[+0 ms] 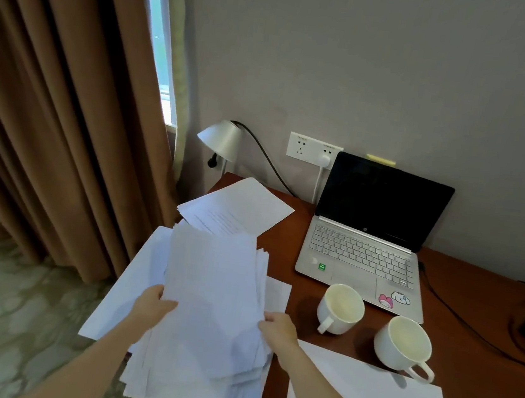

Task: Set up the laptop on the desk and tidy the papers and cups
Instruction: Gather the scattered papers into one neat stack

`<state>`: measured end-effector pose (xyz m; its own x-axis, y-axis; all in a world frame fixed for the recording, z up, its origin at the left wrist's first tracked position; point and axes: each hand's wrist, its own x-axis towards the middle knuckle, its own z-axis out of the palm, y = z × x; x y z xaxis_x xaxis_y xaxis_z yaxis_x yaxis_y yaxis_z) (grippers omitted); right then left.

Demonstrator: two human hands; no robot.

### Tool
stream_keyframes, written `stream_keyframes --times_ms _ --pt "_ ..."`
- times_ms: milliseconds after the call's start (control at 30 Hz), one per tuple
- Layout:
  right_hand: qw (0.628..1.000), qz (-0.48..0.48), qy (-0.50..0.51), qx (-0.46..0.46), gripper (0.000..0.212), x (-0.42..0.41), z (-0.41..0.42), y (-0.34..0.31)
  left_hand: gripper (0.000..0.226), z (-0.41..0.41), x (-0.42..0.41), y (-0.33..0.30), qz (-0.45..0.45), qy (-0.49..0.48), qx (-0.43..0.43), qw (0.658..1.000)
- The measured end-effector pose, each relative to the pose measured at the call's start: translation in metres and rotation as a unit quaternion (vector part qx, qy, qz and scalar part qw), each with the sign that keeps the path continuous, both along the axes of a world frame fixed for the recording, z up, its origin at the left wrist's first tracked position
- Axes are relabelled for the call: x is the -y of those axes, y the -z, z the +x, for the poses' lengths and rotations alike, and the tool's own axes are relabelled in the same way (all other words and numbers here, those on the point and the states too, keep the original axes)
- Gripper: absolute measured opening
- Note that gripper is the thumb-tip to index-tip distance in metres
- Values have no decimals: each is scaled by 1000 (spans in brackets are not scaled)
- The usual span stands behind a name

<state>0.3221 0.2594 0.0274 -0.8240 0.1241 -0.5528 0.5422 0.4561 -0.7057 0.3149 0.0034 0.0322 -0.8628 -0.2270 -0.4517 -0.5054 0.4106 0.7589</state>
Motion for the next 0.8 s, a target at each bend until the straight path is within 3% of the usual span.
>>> stream_keyframes --times_ms 67,167,233,367,467,600,700,800 --pt "997 72 -29 31 31 6 -1 5 27 2 5 14 -27 16 61 998" --pt "993 110 -30 37 60 9 -2 8 59 5 8 29 -42 -38 92 994" --pt "996 82 -3 19 69 10 -3 8 66 5 6 31 -25 -86 83 993" --pt "995 -70 64 17 79 19 -3 8 70 7 -4 29 13 -127 76 989" --pt "998 -58 24 10 87 29 1 9 63 5 -4 31 15 -116 91 989" --pt "990 -114 77 18 79 19 -3 11 32 -1 7 31 64 -126 94 985" --pt "977 -175 122 32 52 16 -5 11 32 -2 5 32 89 -111 101 985" --pt "984 -143 99 39 43 18 -5 11 46 0 0 33 77 -83 113 987"
